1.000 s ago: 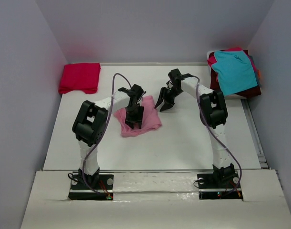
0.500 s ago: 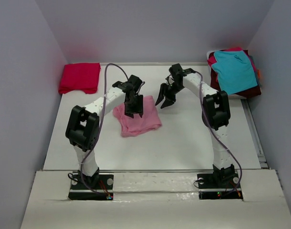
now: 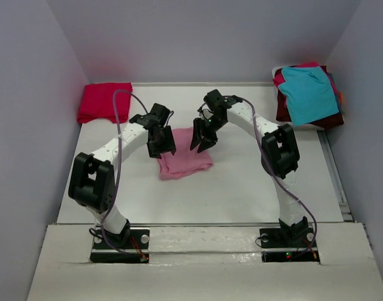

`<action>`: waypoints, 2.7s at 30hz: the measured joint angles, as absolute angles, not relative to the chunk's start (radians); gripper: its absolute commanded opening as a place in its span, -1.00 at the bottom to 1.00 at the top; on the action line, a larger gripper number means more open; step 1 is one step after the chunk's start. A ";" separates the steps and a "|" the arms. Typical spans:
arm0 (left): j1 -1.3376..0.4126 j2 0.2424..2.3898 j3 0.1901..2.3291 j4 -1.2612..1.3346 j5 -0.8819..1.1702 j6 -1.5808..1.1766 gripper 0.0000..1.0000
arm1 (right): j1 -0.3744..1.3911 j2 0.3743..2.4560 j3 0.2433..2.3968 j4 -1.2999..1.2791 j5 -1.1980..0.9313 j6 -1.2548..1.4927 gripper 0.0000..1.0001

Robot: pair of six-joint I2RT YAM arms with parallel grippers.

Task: Fold and stack the t-shirts
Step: Fold the tshirt

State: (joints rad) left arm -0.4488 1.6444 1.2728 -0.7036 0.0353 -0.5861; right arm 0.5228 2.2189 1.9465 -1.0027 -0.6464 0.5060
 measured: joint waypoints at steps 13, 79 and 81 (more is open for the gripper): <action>-0.310 1.591 1.116 -0.609 0.056 -0.609 0.43 | 0.516 2.270 1.913 -0.957 -0.561 0.467 -0.05; -0.156 1.726 0.841 0.125 0.538 -0.718 0.57 | 0.510 2.318 1.829 -0.837 -0.666 0.439 -0.05; -0.163 1.747 0.854 0.139 0.558 -0.718 0.57 | 0.510 2.318 1.829 -0.837 -0.666 0.437 -0.05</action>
